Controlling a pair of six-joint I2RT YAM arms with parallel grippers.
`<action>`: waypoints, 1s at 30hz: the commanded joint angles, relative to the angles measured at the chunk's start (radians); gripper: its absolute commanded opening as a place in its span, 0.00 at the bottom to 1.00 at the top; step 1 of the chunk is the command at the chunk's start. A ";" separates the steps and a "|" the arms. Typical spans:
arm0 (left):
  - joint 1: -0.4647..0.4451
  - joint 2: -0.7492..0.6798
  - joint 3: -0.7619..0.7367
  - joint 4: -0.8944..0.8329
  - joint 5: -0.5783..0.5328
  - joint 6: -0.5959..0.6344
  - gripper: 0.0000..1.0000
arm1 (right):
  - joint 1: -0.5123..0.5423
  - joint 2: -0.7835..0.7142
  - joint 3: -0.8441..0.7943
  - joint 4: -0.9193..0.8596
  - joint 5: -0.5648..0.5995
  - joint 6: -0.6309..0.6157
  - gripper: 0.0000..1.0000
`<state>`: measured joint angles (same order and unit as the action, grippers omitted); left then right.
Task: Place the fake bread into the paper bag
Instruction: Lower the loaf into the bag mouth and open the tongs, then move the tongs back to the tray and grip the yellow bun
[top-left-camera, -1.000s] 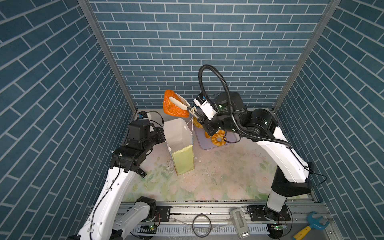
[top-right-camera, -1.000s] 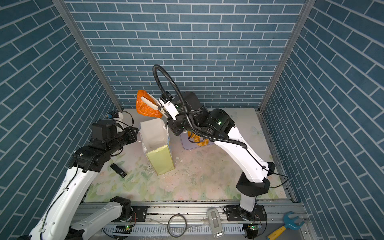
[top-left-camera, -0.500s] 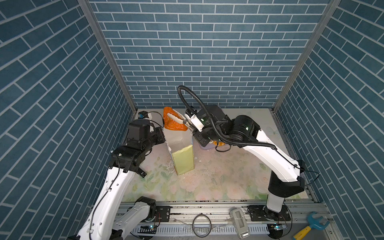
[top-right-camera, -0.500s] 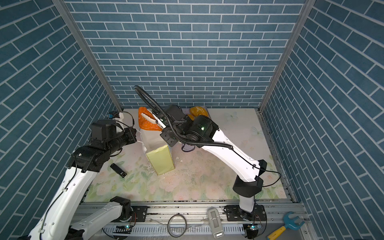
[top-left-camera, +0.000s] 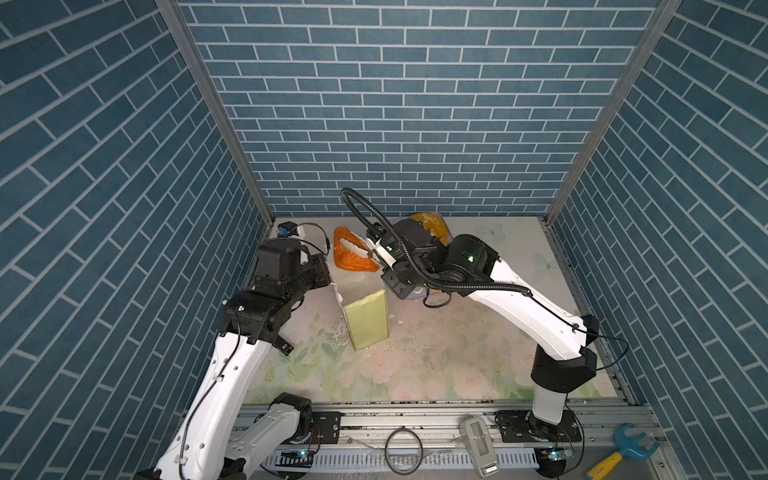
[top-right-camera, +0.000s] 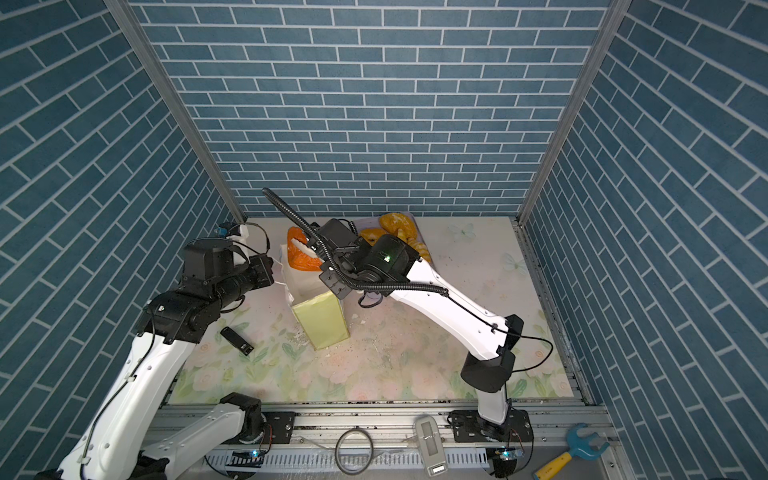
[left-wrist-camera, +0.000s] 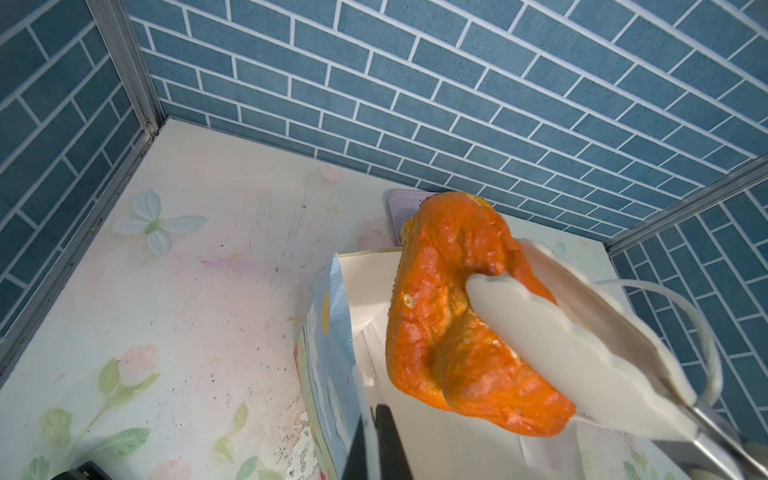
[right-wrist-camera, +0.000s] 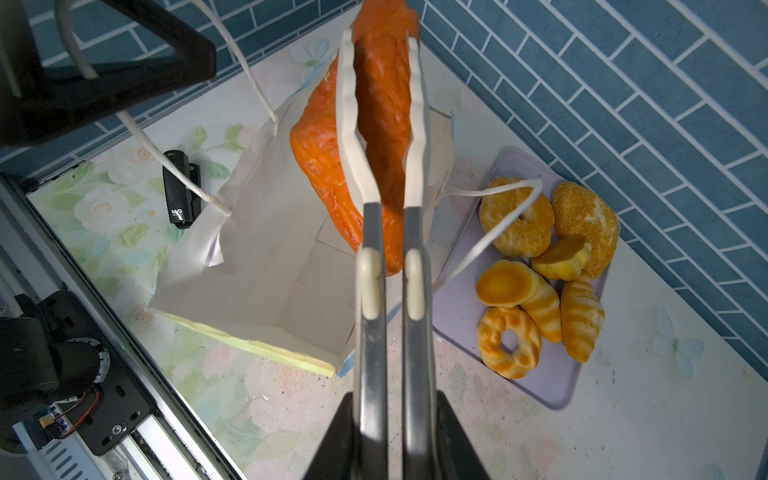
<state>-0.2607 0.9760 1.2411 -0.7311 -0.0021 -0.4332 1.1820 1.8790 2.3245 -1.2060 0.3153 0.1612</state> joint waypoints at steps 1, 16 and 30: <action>-0.003 0.007 0.012 0.000 0.008 0.012 0.00 | 0.007 0.007 0.020 -0.013 0.034 0.023 0.35; 0.003 0.048 0.049 -0.013 0.011 0.046 0.00 | 0.005 0.013 0.200 -0.026 0.047 -0.057 0.43; 0.028 0.055 0.059 -0.030 0.024 0.052 0.00 | -0.212 -0.148 0.046 -0.002 0.020 0.014 0.43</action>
<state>-0.2417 1.0378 1.2804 -0.7391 0.0269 -0.4023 1.0096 1.8126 2.4317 -1.2392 0.3420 0.1371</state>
